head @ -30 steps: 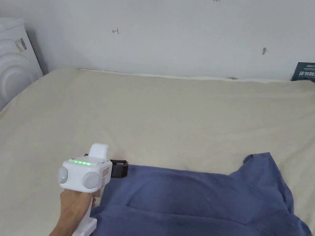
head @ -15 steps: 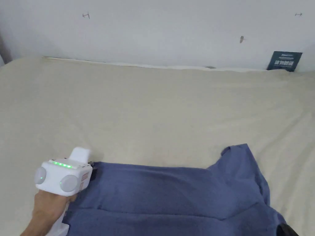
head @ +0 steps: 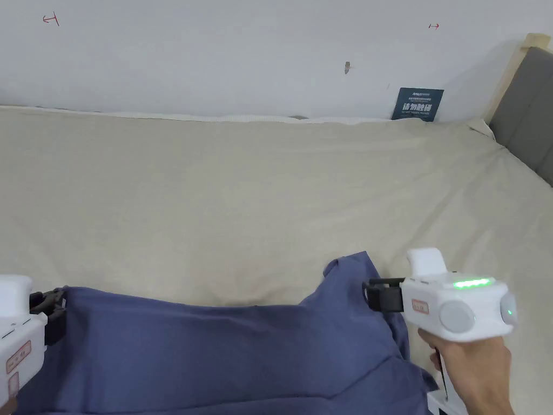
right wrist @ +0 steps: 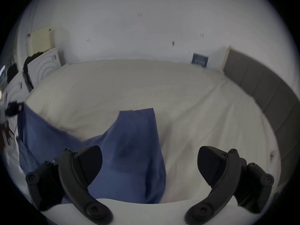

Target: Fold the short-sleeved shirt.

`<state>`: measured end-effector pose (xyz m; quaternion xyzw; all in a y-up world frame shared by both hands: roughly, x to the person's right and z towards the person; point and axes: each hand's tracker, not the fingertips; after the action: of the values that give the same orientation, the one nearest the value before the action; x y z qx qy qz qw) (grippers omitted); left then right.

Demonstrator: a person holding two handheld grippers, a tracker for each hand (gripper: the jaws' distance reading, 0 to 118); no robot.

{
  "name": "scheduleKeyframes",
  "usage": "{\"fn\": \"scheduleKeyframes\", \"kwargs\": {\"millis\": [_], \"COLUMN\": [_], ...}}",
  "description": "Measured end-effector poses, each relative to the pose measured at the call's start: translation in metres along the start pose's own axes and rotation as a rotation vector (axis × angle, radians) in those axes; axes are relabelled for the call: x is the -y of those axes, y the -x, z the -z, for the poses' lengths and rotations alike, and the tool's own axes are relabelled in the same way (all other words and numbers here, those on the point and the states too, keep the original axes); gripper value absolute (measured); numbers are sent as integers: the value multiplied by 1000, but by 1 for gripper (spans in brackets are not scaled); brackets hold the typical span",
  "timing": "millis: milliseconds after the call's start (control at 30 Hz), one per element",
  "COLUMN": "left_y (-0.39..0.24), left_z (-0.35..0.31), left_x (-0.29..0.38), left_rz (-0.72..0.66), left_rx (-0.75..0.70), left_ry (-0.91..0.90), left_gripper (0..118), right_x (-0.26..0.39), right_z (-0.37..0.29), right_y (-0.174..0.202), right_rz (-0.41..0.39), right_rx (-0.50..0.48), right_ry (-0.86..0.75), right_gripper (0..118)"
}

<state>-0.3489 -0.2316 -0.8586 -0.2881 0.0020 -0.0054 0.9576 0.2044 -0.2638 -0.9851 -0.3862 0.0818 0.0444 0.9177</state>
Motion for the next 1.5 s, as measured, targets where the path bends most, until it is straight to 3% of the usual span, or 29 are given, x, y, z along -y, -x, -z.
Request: {"fn": "scheduleKeyframes", "kwargs": {"millis": [100,133,167,200,233,267,333,400,433,500,567,700,867,1033,1200,1333,1500], "left_y": [-3,-3,-2,0,0,0,2,4,6,11,10,14,14,17,12,5,-7], "left_z": [1,2,2,6,7,10,16,17,16,19,20,22,28,8,-46,-83,-100], "left_x": [-1,-1,-1,-2,-2,-1,0,-1,-3,-8,-16,-36,-47,-28,6,44,103], "left_rz": [6,6,-6,-22,-25,-24,-12,-19,-33,-69,-63,-74,-57,-108,-64,-60,-51], "left_rx": [-5,-6,-5,-1,0,-2,-13,-16,-20,-9,-24,-22,-18,4,17,1,-8], "left_ry": [1,4,12,22,25,31,43,46,39,29,13,-42,-58,-70,-137,-158,-62], "left_gripper": [6,6,6,6,6,6,6,6,6,6,6,6,6,6,6,6,6], "right_x": [-15,-16,-16,-16,-13,-9,-12,-16,-19,-28,-40,-69,-80,-37,24,81,160], "right_z": [48,58,66,72,77,80,74,59,50,36,23,1,-18,-45,-114,-149,-163], "right_y": [-10,-10,-8,-6,-1,0,-2,3,2,7,5,-8,-14,-13,-9,1,15], "right_rz": [55,55,24,-11,-34,-30,-34,-112,-137,-128,-138,-48,-45,-83,-85,-82,-20], "right_rx": [-37,-15,7,-9,-35,-67,-19,109,117,78,100,101,67,64,44,46,56], "right_ry": [97,144,170,205,241,264,225,124,73,26,-30,-141,-152,-230,-379,-382,-354], "right_gripper": [110,93,67,28,2,2,2,2,2,2,2,2,2,2,2,2,2]}}
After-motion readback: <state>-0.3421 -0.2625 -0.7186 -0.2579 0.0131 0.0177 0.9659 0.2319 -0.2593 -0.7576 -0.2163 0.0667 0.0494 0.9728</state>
